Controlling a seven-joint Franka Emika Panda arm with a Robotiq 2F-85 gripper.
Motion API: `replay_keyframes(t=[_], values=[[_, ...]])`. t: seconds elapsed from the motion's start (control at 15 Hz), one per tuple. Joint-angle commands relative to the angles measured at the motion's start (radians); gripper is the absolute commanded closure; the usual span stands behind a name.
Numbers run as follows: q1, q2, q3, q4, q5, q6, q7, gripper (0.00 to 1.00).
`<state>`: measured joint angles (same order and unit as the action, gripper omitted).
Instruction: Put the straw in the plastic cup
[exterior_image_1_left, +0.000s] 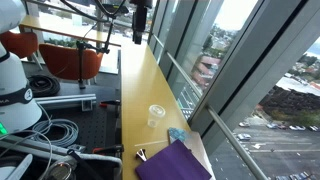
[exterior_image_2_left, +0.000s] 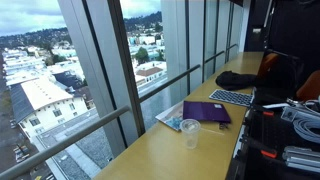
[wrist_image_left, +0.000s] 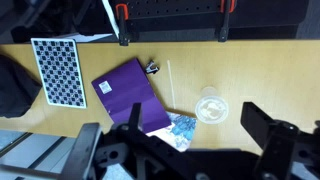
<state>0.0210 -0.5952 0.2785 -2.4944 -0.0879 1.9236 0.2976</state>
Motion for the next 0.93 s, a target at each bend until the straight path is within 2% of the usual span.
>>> replay_keyframes(t=[0.0,0.2,0.47,0.73,0.87], values=[[0.024,0.004,-0.020,0.003,-0.013,-0.003,0.011,0.00],[0.002,-0.004,-0.054,-0.053,-0.038,0.064,-0.007,0.00],[-0.020,-0.009,-0.140,-0.183,-0.087,0.288,-0.081,0.00],[-0.033,0.075,-0.246,-0.242,-0.107,0.512,-0.280,0.00],[-0.021,0.151,-0.302,-0.236,-0.082,0.586,-0.400,0.00]])
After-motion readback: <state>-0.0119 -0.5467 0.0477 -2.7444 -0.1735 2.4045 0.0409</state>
